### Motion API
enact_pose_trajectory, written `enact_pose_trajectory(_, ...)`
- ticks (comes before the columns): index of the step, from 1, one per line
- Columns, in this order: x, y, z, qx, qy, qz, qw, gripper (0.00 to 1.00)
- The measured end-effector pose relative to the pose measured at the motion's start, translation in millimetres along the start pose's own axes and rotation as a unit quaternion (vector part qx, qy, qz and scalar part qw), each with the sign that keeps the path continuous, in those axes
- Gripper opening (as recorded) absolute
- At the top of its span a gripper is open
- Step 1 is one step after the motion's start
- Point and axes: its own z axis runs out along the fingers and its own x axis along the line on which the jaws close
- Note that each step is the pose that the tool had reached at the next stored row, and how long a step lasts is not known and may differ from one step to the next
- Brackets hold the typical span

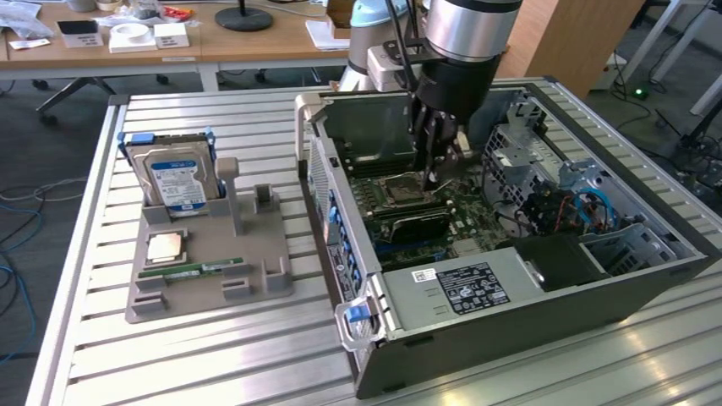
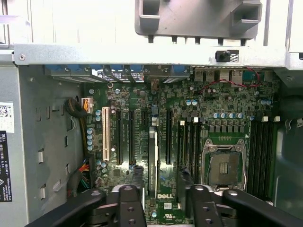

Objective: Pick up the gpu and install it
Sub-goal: 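Press down on the gpu until it lock into place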

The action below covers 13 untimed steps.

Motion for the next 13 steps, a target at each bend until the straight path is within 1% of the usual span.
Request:
enact_pose_trajectory(2,0.0,0.0,0.0,0.0,0.0,0.0,1.0,0.37)
enact_pose_trajectory(3,0.0,0.0,0.0,0.0,0.0,0.0,1.0,0.37)
enact_pose_trajectory(6,0.0,0.0,0.0,0.0,0.0,0.0,1.0,0.2)
enact_pose_trajectory(7,0.0,0.0,0.0,0.0,0.0,0.0,1.0,0.2)
enact_pose_trajectory(9,0.0,0.0,0.0,0.0,0.0,0.0,1.0,0.11)
enact_pose_trajectory(13,0.0,0.0,0.0,0.0,0.0,0.0,1.0,0.11)
